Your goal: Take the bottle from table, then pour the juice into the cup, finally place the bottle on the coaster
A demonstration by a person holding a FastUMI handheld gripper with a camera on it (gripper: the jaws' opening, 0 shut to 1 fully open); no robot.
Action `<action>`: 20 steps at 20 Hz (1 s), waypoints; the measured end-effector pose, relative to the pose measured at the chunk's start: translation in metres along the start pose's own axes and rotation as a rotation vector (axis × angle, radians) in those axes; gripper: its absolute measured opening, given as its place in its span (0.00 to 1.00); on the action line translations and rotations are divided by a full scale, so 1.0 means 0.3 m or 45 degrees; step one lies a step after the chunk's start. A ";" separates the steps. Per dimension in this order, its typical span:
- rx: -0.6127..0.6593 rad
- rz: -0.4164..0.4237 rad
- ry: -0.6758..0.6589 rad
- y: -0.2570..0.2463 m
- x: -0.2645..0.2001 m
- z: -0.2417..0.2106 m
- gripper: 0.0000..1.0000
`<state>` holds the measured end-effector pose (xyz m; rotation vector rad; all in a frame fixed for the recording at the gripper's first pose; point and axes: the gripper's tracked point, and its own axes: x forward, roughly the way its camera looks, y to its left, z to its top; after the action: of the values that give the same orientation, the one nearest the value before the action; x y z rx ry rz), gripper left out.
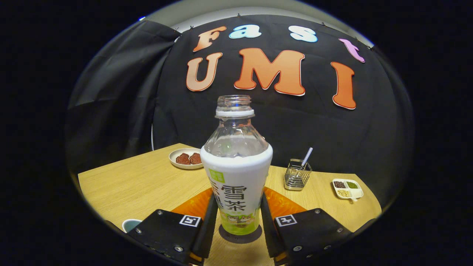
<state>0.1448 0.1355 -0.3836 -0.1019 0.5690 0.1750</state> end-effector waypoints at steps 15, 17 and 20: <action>0.109 0.011 0.094 -0.012 0.074 -0.173 0.59; 0.104 0.017 0.092 -0.015 0.076 -0.178 0.62; 0.127 0.064 0.096 -0.002 0.068 -0.177 0.68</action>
<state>0.1339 0.1301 -0.4392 0.0022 0.6551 0.1917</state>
